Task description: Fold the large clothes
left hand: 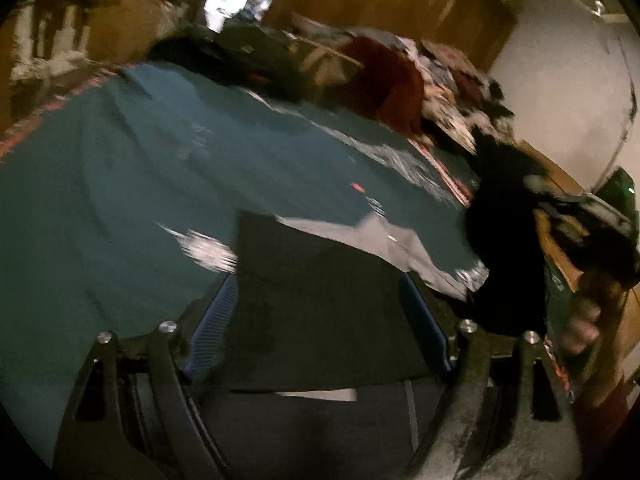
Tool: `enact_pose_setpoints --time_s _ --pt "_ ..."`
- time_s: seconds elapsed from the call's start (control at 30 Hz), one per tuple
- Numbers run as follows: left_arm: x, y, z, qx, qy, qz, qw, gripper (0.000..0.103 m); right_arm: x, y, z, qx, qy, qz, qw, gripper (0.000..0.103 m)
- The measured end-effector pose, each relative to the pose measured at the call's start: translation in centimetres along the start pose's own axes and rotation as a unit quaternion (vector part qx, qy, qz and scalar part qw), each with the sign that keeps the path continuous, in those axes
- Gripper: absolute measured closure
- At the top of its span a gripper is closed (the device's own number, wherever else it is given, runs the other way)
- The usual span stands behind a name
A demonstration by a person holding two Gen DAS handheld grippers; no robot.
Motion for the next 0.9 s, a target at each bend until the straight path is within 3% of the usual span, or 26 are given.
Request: enact_pose_setpoints --time_s 0.1,0.13,0.23,0.33,0.43,0.53,0.63,0.73,0.8,0.83,0.9 --pt "1.2 -0.6 -3.1 0.025 -0.019 0.008 0.9995 0.019 -9.1 3.0 -6.5 0.037 -0.037 -0.044 0.998 0.084" --pt "1.3 -0.6 -4.1 0.031 -0.025 0.007 0.9992 0.019 -12.6 5.1 -8.3 0.059 -0.042 -0.082 0.994 0.075" --pt "0.8 0.2 -5.9 0.039 -0.032 -0.003 0.9987 0.019 -16.1 9.9 -9.1 0.068 -0.029 -0.139 0.988 0.071" --pt "-0.3 1.4 -6.4 0.04 -0.034 -0.021 0.9984 0.018 -13.8 12.6 -7.5 0.051 -0.027 -0.142 0.988 0.071" --pt "-1.8 2.6 -6.4 0.04 -0.032 -0.044 0.9977 0.018 -8.9 15.2 -2.6 0.042 0.018 -0.141 0.989 0.07" --pt "-2.9 2.9 -5.0 0.021 -0.02 -0.062 0.9976 0.018 -2.4 17.5 6.2 0.013 0.111 -0.149 0.983 0.066" --pt "-5.5 3.0 -2.0 -0.016 -0.009 -0.083 0.9963 0.018 1.9 19.5 13.4 -0.036 0.164 -0.169 0.971 0.066" --pt "-8.5 3.7 -0.1 -0.04 0.002 -0.117 0.9923 0.018 4.3 20.9 16.8 -0.043 0.166 -0.186 0.967 0.066" --pt "-11.0 4.8 -0.5 -0.043 -0.024 -0.144 0.9883 0.018 5.0 21.9 18.0 -0.045 0.164 -0.202 0.965 0.08" --pt "-11.9 5.3 -0.9 -0.038 -0.036 -0.157 0.9862 0.019 5.4 22.6 19.2 -0.043 0.169 -0.212 0.962 0.098" --pt "-12.2 5.9 -2.0 -0.028 -0.048 -0.166 0.9846 0.02 6.2 22.8 20.8 -0.05 0.184 -0.212 0.959 0.103"
Point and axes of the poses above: each gripper's, at about its wrist camera, not at the fingertips, and x roughly against the way its jaws point, z to its right, y to its underside, the point moved 6 cm from there along -x, roughly the way its jaws point, and after that the axes turned 9 degrees about x, right-handed, at the moved point
